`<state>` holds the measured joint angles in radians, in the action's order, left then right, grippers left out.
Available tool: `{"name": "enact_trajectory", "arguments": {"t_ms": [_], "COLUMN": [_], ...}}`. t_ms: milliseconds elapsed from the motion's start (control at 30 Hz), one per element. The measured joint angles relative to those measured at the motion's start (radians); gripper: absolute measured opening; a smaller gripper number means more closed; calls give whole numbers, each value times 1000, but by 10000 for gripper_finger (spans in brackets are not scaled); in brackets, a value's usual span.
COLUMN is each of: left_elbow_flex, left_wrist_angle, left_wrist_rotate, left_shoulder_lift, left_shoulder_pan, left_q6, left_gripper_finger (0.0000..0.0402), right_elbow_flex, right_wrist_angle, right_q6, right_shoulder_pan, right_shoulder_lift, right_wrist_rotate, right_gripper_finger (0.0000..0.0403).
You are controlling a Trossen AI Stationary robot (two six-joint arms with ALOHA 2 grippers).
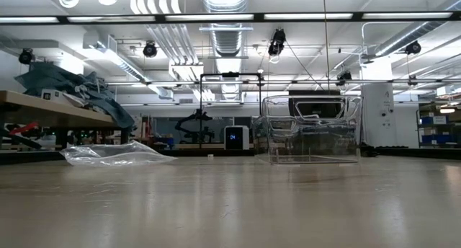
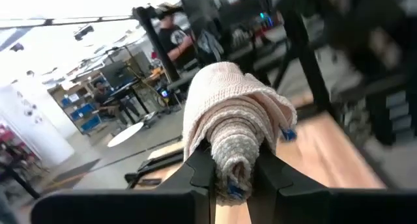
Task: Roll bandage
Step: Roll the brown bandage
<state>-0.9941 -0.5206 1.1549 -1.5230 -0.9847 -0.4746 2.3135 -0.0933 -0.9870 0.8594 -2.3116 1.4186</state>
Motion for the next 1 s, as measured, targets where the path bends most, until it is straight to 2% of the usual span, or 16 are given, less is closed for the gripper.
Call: {"name": "enact_trajectory", "arguments": {"t_ms": [100, 167, 300, 367, 433, 567, 833, 1000], "left_elbow_flex": [6, 9, 9, 9, 9, 9, 10, 10], "left_wrist_angle": [193, 305, 447, 474, 476, 487, 497, 494], "left_wrist_rotate": [-47, -49, -82, -151, -235, -308, -315, -320], "left_shoulder_lift": [-6, -12, -16, -16, -16, -17, -19, -19], "left_shoulder_pan": [4, 14, 44, 58, 70, 93, 100, 100], "left_q6": [80, 169, 300, 328, 334, 341, 359, 361], "left_gripper_finger": [39, 39, 39, 39, 39, 38, 38, 38], "right_elbow_flex": [1, 1, 1, 1, 0, -22, -16, -15], "right_wrist_angle": [-34, -140, -511, -707, -844, -883, -850, -849], "right_q6": [144, 316, 808, 1054, 1215, 1269, 1295, 1342], "right_shoulder_pan": [2, -3, -42, -83, -123, -171, -232, -254], "right_shoulder_lift": [1, 3, 21, 32, 35, 34, 37, 40], "right_wrist_rotate": [-7, -54, -224, -323, -404, -543, -826, -927], "right_gripper_finger": [170, 175, 174, 171, 170, 174, 189, 202]}}
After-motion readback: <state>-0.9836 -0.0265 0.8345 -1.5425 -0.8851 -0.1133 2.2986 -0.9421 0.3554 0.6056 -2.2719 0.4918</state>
